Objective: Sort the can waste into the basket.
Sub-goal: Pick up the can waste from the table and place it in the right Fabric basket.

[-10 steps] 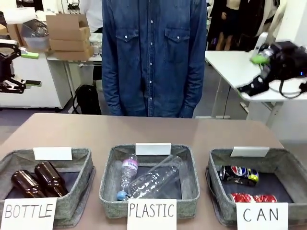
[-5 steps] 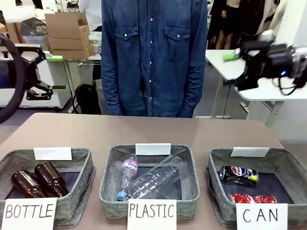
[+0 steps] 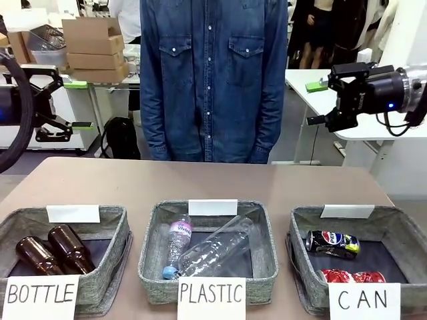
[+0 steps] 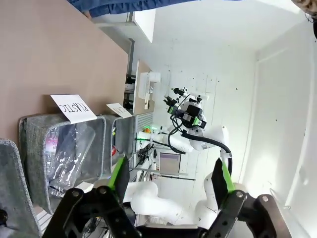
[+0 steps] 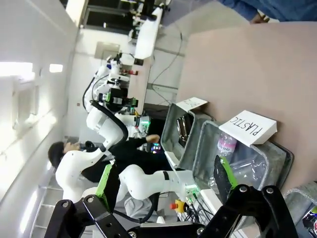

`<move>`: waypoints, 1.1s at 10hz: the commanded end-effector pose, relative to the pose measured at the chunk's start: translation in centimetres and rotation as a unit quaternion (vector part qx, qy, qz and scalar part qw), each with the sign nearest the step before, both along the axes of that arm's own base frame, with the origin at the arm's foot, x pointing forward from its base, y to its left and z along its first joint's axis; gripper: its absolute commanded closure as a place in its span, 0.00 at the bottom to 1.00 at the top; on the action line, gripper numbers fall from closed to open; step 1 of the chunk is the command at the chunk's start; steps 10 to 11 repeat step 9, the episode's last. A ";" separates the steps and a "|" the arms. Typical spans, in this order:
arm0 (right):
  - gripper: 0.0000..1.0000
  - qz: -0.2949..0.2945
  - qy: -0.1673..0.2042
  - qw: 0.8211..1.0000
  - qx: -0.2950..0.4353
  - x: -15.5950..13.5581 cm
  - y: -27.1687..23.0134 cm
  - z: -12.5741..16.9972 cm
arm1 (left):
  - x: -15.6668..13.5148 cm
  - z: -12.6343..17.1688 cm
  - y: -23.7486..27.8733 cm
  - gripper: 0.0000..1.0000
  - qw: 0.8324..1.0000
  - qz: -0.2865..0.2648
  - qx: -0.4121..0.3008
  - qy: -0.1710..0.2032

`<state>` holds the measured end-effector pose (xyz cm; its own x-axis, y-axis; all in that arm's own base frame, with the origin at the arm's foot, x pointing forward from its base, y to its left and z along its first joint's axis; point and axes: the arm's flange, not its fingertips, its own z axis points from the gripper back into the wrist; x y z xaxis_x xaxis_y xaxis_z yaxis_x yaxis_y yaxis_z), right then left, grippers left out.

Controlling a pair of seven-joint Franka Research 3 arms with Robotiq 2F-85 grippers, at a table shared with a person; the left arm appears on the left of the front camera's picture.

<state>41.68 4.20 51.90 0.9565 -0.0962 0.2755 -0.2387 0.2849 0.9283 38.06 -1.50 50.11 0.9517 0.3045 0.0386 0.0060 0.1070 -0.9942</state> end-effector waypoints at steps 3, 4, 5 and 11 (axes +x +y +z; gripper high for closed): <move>0.00 -0.001 -0.011 1.000 0.006 0.1 0.1 0.2 | 0.0 0.3 -0.4 0.13 1.000 0.009 -0.002 -0.004; 0.00 -0.001 -0.011 1.000 0.006 0.1 0.1 0.2 | 0.0 0.3 -0.4 0.13 1.000 0.009 -0.002 -0.004; 0.00 -0.001 -0.011 1.000 0.006 0.1 0.1 0.2 | 0.0 0.3 -0.4 0.13 1.000 0.009 -0.002 -0.004; 0.00 -0.001 -0.011 1.000 0.006 0.1 0.1 0.2 | 0.0 0.3 -0.4 0.13 1.000 0.009 -0.002 -0.004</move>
